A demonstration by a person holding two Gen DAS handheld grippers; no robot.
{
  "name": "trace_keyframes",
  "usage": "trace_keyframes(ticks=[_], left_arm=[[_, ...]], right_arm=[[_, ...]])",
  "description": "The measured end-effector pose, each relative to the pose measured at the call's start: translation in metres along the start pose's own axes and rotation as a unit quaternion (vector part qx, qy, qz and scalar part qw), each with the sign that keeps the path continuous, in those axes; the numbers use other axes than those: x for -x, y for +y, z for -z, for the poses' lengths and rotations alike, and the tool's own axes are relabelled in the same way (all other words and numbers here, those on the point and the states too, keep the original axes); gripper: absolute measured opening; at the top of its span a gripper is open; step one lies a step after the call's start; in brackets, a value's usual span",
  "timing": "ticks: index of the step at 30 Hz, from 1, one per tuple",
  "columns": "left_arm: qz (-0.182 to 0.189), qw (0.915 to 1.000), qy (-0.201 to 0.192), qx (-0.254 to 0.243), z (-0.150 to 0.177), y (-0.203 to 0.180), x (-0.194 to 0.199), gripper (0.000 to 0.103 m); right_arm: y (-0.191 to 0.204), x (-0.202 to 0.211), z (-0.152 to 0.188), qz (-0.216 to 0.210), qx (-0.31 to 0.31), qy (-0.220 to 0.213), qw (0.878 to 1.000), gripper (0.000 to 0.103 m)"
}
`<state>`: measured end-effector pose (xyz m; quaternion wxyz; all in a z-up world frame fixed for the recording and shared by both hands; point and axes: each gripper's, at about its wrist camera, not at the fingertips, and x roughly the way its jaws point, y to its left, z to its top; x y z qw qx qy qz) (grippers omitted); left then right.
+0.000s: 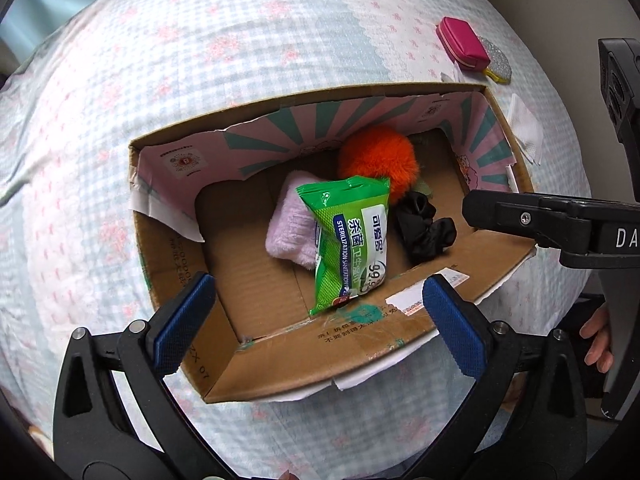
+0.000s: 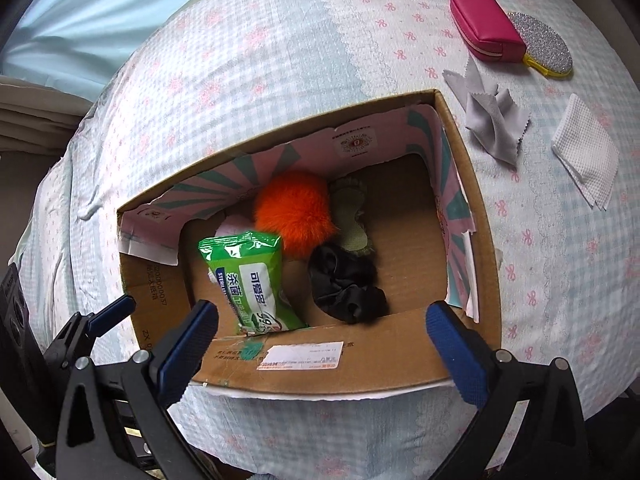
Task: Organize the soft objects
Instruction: 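Carry the wipe pack and scrunchie into the box and open both tools, then lift both tools out of the box and back away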
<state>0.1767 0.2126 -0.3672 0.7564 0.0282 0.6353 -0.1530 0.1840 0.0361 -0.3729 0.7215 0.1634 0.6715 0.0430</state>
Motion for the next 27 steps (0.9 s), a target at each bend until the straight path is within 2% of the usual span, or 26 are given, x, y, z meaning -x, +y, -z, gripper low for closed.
trace_keyframes(ticks=[9,15,21,27], left_arm=[[-0.001,0.9979,-0.053,0.037,0.022,-0.001,0.074,0.103],[-0.012,0.9917,-0.103,0.076,0.039,-0.006,0.136,0.103],[-0.018,0.9829,-0.148,0.108,0.053,-0.017,0.183,0.103],[-0.042,0.9753,-0.177,0.126,0.053,-0.042,0.205,0.103]], right_arm=[[0.027,0.077,0.032,0.023,0.054,-0.057,0.997,0.103],[0.042,0.136,0.058,0.041,0.086,-0.111,0.989,0.103],[0.028,0.188,0.077,0.056,0.087,-0.172,0.98,0.103],[-0.004,0.221,0.085,0.074,0.086,-0.208,0.971,0.103]])
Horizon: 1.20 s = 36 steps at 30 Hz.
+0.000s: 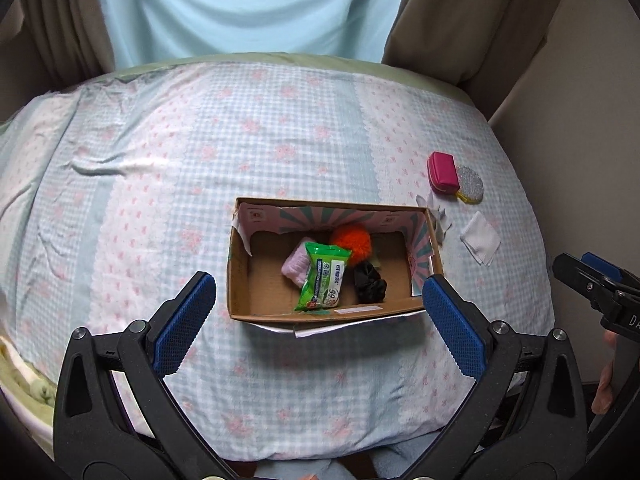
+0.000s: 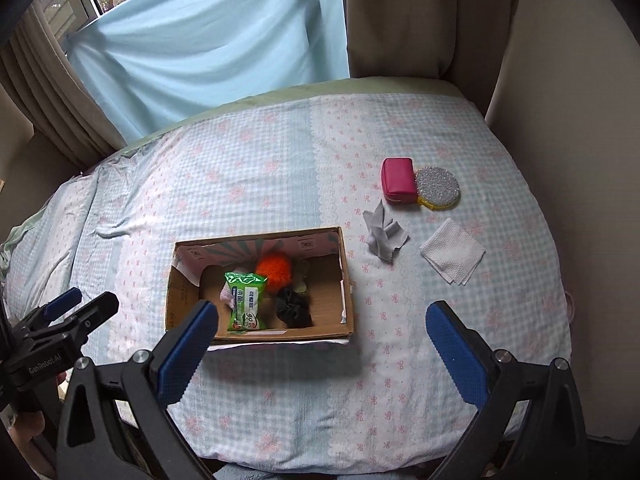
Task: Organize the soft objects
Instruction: 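Lift both tools out of the box and back away, then grasp the pink pouch with the left tool while the right tool grasps the white cloth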
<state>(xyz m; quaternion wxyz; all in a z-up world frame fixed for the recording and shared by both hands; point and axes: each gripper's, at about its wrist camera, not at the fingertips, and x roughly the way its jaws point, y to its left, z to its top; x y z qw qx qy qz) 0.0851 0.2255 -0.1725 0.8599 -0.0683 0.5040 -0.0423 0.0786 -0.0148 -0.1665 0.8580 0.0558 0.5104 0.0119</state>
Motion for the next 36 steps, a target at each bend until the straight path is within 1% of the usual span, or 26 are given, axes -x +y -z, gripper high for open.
trace_keyframes(ticks=[2,5,7,9,14,18,22,27,36], left_arm=[[0.001,0.9999,-0.01,0.009,-0.002,-0.011,0.006,0.103],[-0.008,0.9995,-0.025,0.017,-0.004,-0.032,0.013,0.103],[-0.019,0.999,-0.03,0.026,-0.004,-0.048,0.015,0.103],[-0.021,0.9986,-0.032,0.036,-0.002,-0.064,0.014,0.103],[-0.036,0.9972,-0.034,0.056,0.0,-0.108,0.003,0.103],[-0.045,0.9956,-0.038,0.073,-0.003,-0.143,-0.012,0.103],[-0.046,0.996,-0.027,0.072,-0.017,-0.175,-0.037,0.103],[-0.037,0.9977,-0.009,0.056,-0.04,-0.208,-0.075,0.103],[-0.008,0.9993,0.03,0.02,-0.083,-0.248,-0.158,0.103]], right_arm=[[-0.015,0.008,-0.001,0.002,0.007,-0.011,1.0,0.103],[-0.039,0.016,-0.003,-0.004,0.019,-0.027,0.999,0.103],[-0.056,0.017,-0.004,-0.005,0.031,-0.035,0.999,0.103],[-0.075,0.017,-0.004,-0.008,0.043,-0.041,0.998,0.103],[-0.12,0.006,-0.007,-0.02,0.075,-0.046,0.996,0.103],[-0.154,-0.011,-0.011,-0.033,0.099,-0.043,0.994,0.103],[-0.183,-0.03,-0.02,-0.035,0.117,-0.038,0.992,0.103],[-0.211,-0.059,-0.029,-0.039,0.122,-0.037,0.991,0.103],[-0.232,-0.117,-0.038,-0.042,0.132,-0.021,0.99,0.103]])
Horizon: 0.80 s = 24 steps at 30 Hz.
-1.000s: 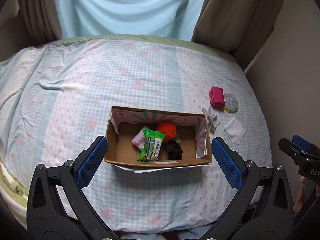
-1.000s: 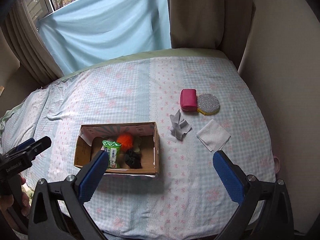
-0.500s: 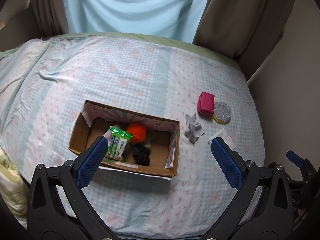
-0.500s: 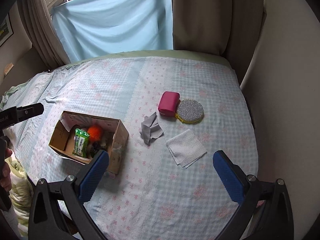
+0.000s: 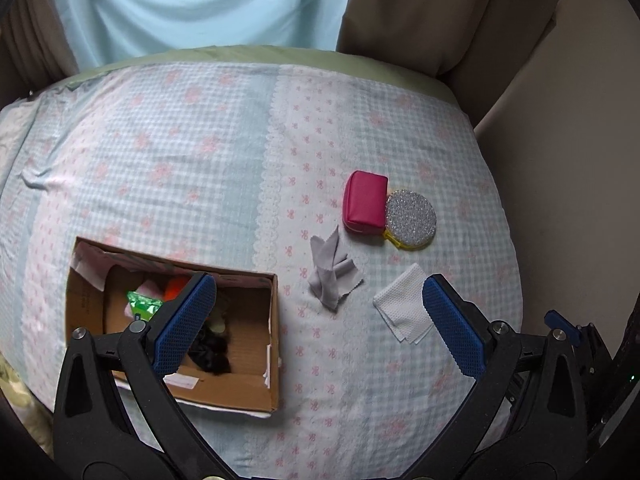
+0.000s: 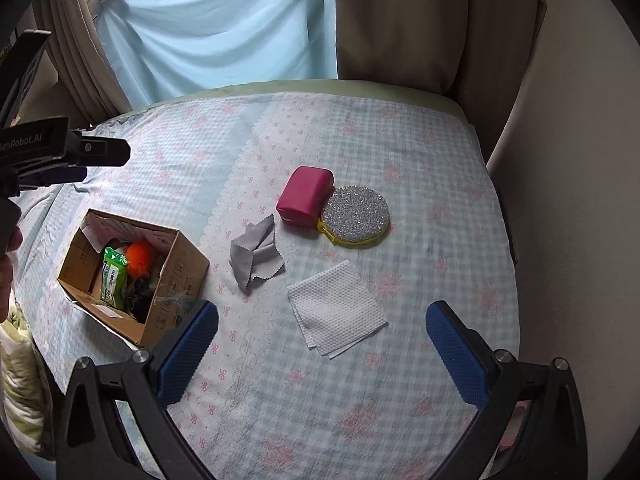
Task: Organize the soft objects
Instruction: 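Grasp the pink pouch with the left tool while the right tool grasps the white cloth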
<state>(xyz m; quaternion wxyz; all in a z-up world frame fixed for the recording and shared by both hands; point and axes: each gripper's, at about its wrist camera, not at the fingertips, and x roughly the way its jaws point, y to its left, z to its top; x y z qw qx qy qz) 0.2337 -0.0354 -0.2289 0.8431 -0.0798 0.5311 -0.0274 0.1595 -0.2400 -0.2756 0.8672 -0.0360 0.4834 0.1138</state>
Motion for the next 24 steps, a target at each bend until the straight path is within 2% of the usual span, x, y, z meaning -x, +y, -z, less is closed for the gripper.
trace_keyframes(ticks=[4,10,13,18,22,24], left_arm=[[0.019,0.9995,0.023,-0.006,-0.023,-0.013,-0.047,0.103],[0.028,0.9979,0.055,-0.022,-0.052,-0.032,-0.129,0.103],[0.033,0.9965,0.07,-0.033,-0.063,-0.041,-0.169,0.103],[0.041,0.9933,0.094,-0.053,-0.077,-0.053,-0.233,0.103],[0.04,0.991,0.107,-0.07,-0.084,-0.061,-0.278,0.103],[0.037,0.9898,0.111,-0.082,-0.086,-0.066,-0.295,0.103]], right_arm=[[-0.009,-0.032,-0.001,0.009,-0.024,0.019,0.999,0.103],[-0.03,-0.081,0.007,0.024,-0.16,0.043,0.986,0.103],[-0.039,-0.105,0.009,0.035,-0.218,0.052,0.974,0.103],[-0.049,-0.143,0.015,0.067,-0.279,0.071,0.955,0.103],[-0.059,-0.167,0.027,0.094,-0.349,0.086,0.928,0.103],[-0.061,-0.178,0.031,0.097,-0.371,0.091,0.919,0.103]])
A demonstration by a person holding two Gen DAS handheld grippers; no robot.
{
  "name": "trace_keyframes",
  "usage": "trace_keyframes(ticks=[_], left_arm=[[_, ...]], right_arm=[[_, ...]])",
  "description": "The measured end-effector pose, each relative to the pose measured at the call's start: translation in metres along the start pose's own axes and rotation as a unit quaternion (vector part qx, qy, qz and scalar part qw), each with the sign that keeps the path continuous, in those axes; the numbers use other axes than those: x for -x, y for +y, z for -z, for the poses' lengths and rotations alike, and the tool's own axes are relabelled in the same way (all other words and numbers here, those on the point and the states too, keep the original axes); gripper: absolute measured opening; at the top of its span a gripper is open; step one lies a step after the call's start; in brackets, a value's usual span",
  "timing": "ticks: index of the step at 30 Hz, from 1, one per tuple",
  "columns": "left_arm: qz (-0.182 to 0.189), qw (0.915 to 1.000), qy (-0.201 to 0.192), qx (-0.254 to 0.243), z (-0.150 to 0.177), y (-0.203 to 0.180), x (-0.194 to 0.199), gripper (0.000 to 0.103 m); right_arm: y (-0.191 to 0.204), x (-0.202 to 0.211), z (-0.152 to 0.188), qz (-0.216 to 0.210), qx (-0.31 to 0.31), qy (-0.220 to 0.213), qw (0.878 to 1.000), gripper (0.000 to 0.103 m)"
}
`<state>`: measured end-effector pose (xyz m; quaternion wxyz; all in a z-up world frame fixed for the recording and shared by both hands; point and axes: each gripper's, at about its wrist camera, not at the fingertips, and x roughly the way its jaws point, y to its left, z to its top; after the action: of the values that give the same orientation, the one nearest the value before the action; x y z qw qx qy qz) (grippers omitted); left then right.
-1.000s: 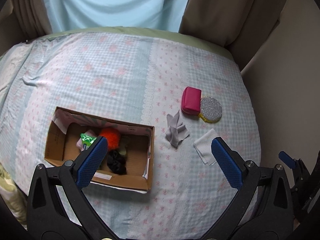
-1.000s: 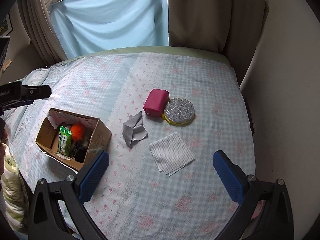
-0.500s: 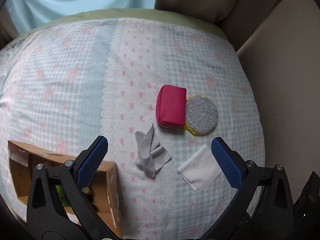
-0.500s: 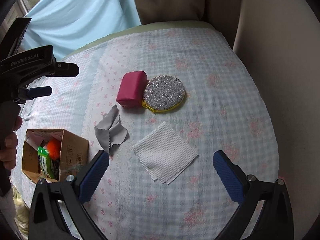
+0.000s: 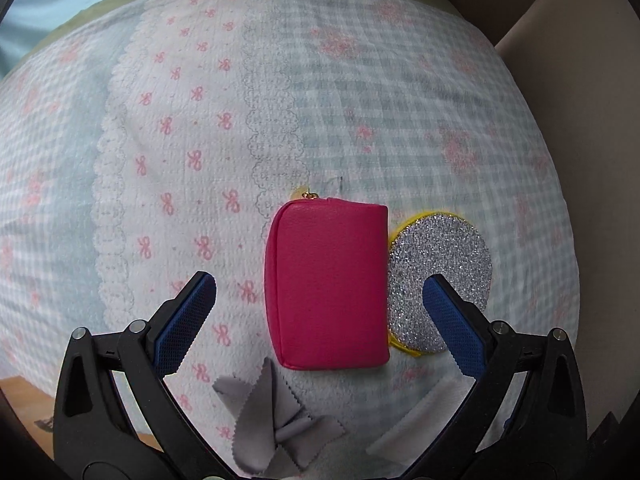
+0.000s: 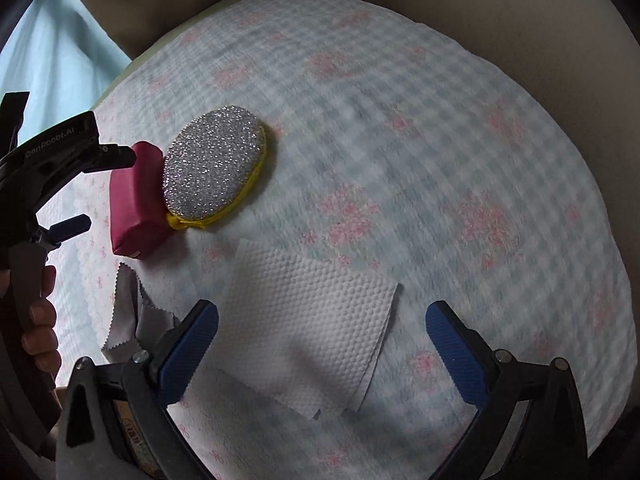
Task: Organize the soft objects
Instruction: 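Grasp the pink pouch with the left tool while the right tool grasps the white cloth, then carry the pouch and white cloth into the box and open both tools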
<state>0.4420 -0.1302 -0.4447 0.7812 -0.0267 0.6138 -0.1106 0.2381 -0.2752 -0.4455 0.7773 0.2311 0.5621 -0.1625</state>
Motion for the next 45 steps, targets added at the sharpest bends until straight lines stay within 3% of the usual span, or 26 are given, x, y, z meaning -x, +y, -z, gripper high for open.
trace_keyframes(ticks=[8,13,15,18,21,23,26,38,45], left_arm=[[0.003,1.0,0.002,0.008,-0.007,0.011,-0.034,0.095],[0.007,1.0,-0.003,-0.002,-0.008,0.014,-0.04,0.077],[0.008,0.9999,-0.008,-0.009,-0.007,0.013,-0.039,0.064],[0.009,0.9998,-0.007,-0.019,-0.006,0.01,-0.036,0.054],[0.009,0.9998,-0.007,-0.019,-0.005,0.009,-0.033,0.05],[0.01,0.9998,-0.009,-0.018,-0.004,0.009,-0.03,0.047],[0.006,0.9997,-0.014,-0.02,-0.001,0.011,-0.021,0.044],[0.006,0.9997,-0.022,-0.01,0.014,0.013,0.012,0.04],[0.01,0.9987,-0.047,-0.015,0.019,0.003,0.062,0.04]], right_arm=[[0.019,-0.031,-0.005,0.007,-0.009,0.015,1.0,0.103],[0.03,-0.043,-0.014,0.031,-0.006,0.016,0.999,0.103],[0.033,-0.045,-0.016,0.042,-0.001,0.015,0.999,0.101],[0.036,-0.043,-0.016,0.056,0.009,0.008,0.998,0.085],[0.039,-0.036,-0.014,0.053,0.022,-0.001,0.998,0.062],[0.042,-0.033,-0.015,0.043,0.031,-0.005,0.999,0.039],[0.042,-0.03,-0.02,0.024,0.033,-0.004,0.999,0.022],[0.034,0.001,-0.012,0.006,0.03,-0.016,0.999,0.015],[0.036,0.049,-0.018,-0.01,0.038,-0.048,0.998,0.015]])
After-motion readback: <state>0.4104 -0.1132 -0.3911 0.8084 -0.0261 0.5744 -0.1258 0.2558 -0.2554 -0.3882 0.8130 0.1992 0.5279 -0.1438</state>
